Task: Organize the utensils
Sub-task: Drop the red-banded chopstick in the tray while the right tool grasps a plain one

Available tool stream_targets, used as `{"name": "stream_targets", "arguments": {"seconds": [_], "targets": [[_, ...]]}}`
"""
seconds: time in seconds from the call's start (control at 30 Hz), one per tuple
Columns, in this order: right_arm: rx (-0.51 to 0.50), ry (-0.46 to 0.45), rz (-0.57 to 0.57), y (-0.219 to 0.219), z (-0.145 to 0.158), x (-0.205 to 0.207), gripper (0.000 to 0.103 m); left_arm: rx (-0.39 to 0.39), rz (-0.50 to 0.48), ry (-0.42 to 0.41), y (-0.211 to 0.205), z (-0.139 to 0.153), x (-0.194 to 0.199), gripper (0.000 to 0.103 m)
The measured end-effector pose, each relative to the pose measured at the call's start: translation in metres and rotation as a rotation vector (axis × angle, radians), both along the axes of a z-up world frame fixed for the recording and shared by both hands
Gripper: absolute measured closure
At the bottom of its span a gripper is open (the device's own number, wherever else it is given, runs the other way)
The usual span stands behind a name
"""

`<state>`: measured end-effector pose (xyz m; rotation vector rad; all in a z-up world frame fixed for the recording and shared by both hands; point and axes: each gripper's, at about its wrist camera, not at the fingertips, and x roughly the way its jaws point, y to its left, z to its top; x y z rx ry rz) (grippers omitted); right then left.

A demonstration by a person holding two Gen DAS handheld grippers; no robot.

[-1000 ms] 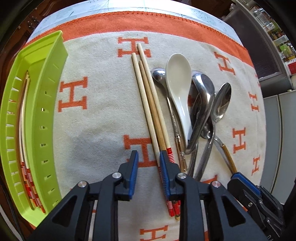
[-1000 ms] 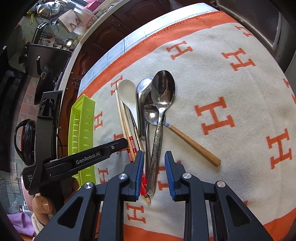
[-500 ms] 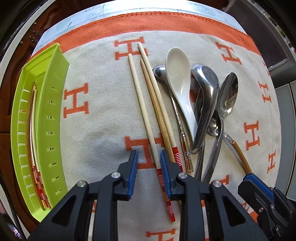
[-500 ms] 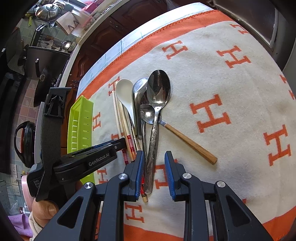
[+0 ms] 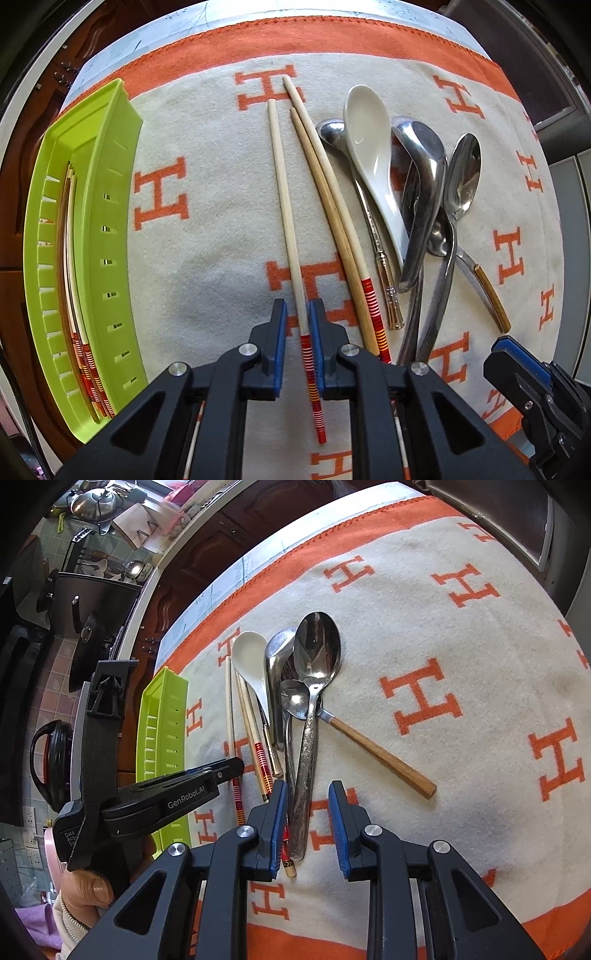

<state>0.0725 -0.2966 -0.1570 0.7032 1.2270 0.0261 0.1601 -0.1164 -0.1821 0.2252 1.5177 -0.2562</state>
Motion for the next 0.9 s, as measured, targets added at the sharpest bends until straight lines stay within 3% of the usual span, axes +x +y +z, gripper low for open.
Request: {"name": "stream_targets", "arguments": {"seconds": [0.3, 0.6, 0.9], "targets": [[-0.001, 0.012, 0.03, 0.011, 0.001, 0.003, 0.079, -0.091, 0.036, 0.061, 0.021, 0.007, -0.009, 0.1], [-0.018, 0.069, 0.174, 0.059, -0.009, 0.039, 0.081, -0.192, 0.06, -0.014, 0.081, 0.069, -0.027, 0.1], [-0.109, 0.137, 0.229, 0.095, -0.025, 0.072, 0.082, -0.195, 0.145, -0.084, 0.161, 0.099, -0.02, 0.1]]}}
